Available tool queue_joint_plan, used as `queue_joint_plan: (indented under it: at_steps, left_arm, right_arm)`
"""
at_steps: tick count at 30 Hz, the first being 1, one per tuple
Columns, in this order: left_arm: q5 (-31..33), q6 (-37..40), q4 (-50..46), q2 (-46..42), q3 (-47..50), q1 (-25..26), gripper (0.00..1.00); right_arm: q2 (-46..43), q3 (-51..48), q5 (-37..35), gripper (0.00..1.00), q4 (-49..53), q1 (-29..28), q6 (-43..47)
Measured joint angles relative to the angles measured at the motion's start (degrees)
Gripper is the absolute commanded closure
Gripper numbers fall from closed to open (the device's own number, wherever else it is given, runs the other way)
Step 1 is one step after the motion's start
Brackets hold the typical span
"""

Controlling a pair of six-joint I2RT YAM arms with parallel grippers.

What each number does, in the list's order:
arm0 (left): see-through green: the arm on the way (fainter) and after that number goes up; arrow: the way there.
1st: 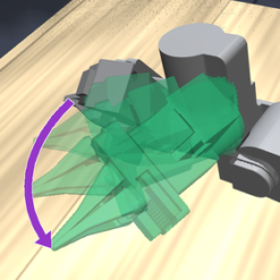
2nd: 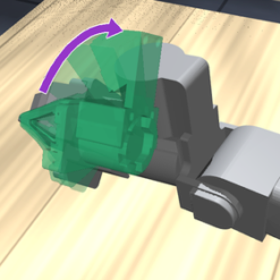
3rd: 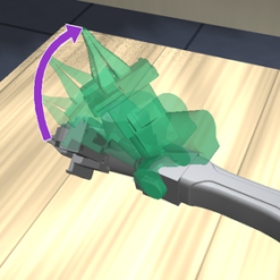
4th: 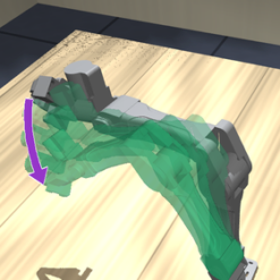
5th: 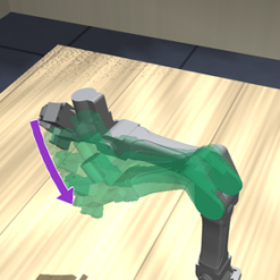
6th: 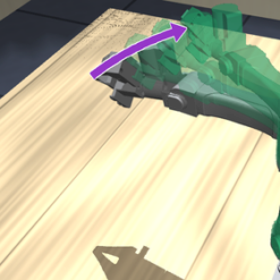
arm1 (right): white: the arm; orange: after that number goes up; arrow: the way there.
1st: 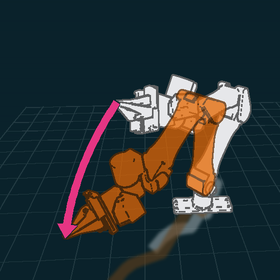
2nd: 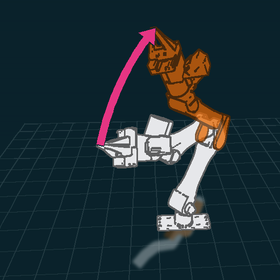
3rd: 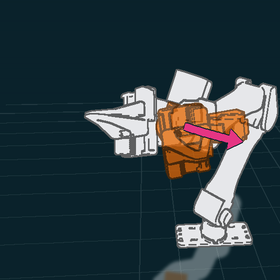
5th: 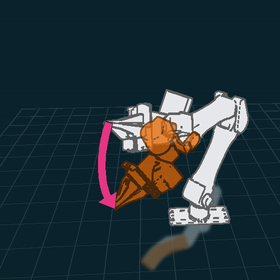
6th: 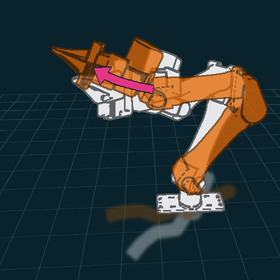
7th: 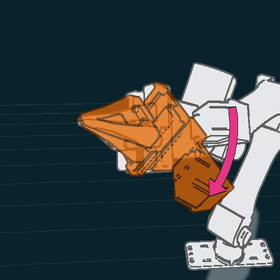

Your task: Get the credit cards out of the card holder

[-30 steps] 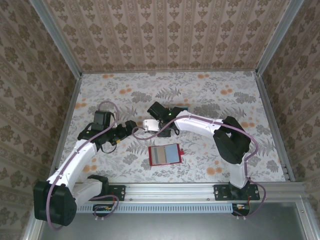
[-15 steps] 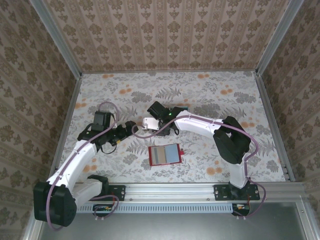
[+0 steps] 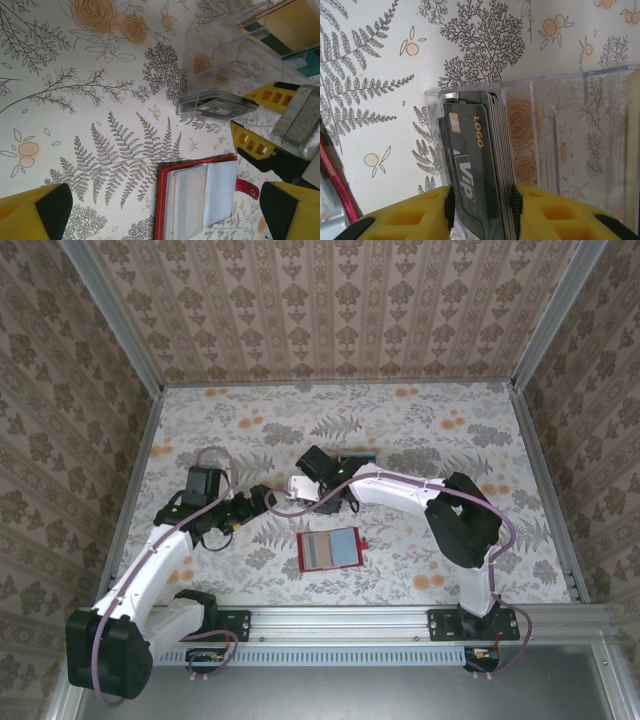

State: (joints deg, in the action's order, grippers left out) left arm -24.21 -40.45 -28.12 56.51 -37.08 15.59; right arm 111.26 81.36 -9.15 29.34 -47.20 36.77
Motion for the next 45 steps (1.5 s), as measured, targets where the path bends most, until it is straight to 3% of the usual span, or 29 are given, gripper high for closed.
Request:
queue_joint_plan:
  at_steps: [5, 11, 13, 15, 23, 34, 40, 45]
  left_arm:
    - [-1.3, -0.4, 0.5, 0.0, 0.9, 0.0, 0.08]
    - [-2.6, -2.6, 3.1, 1.0, 2.6, 1.4, 0.25]
    - [-2.8, -3.5, 4.3, 2.1, 2.9, 3.0, 0.35]
    - [-2.8, -4.5, 5.5, 3.1, 3.1, 4.9, 0.39]
    - [-2.1, -7.3, 9.3, 7.6, 3.4, 14.2, 0.45]
    - [0.3, -10.8, 12.0, 10.1, 4.1, 21.8, 0.52]
    - [0.5, -11.9, 12.9, 12.3, 4.4, 24.3, 0.53]
    - [0.5, -12.1, 14.5, 14.3, 4.4, 25.3, 0.53]
  right_arm:
    - [-2.6, -2.8, -0.6, 0.64, -2.8, 0.0, -4.5]
    - [-11.1, -7.5, -0.8, 0.73, -4.8, 0.0, -14.5]
    - [-15.0, -10.0, -0.7, 0.80, -5.4, 0.0, -19.1]
    - [-17.9, -12.2, -0.3, 0.85, -5.5, 0.0, -23.3]
    - [-23.8, -22.3, 4.0, 1.00, -5.4, 0.0, -41.9]
    - [-24.5, -29.5, 12.1, 1.00, -4.9, 0.0, -64.2]
    - [-21.9, -33.2, 13.8, 1.00, -5.6, 0.0, -70.2]
    - [-20.9, -33.9, 13.9, 0.93, -6.7, 0.0, -72.7]
